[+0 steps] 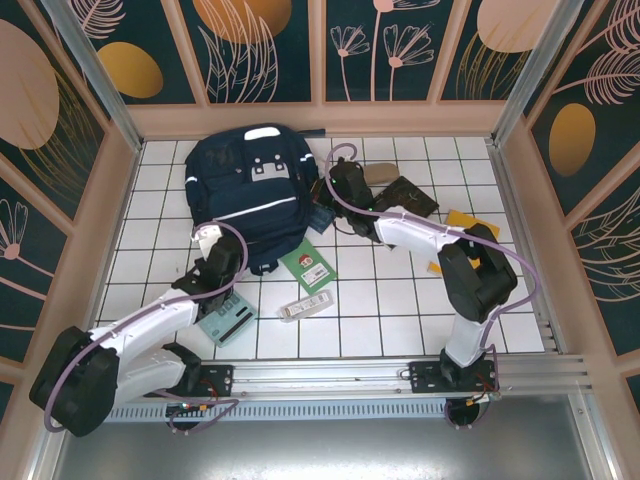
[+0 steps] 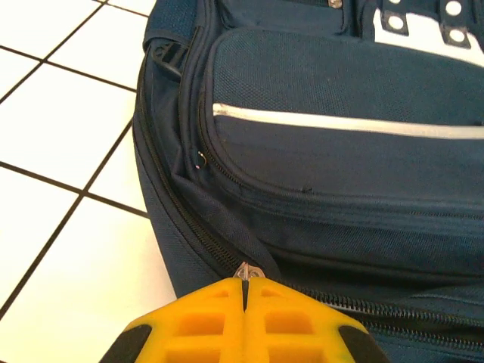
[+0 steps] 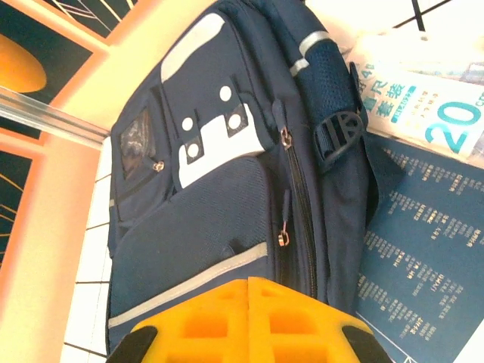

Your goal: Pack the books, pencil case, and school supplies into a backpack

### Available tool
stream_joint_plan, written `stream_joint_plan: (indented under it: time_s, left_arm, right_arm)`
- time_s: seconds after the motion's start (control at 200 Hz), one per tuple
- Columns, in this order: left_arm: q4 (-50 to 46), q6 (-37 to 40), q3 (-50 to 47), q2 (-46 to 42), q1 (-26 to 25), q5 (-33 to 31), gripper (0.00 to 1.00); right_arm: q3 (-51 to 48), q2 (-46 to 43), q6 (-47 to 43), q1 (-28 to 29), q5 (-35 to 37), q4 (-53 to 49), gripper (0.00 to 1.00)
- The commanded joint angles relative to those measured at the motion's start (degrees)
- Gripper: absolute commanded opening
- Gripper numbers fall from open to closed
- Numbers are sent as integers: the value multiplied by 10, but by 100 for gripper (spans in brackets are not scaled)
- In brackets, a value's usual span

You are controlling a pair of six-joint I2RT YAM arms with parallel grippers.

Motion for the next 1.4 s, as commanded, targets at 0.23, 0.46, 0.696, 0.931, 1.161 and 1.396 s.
stream_joint_plan:
  time_s: [0.23,0.46,0.696,0.931,1.161,1.396]
  left_arm:
    - [121,64,4,-80,4,187,0]
    - [152,74,0,-60,2,236,0]
    - [186,59,-30,-30,2,249,0]
    - [209,54,-62,-29,1,272,0]
    - [209,60,-77,-51,1,278,0]
    - [218,59,-85,-47,2,278,0]
  right_arm:
    - [-23,-23,-2,35,-93,24,39]
    - [-70,-40,85,65,-108,50,44]
    - [-130,-53,178,82,-104,101,47]
    - [-150,-3,234,83,-117,179,52]
    - [-105,56,257,74,-137,192,52]
    - [-112,53,286,70,-84,112,53]
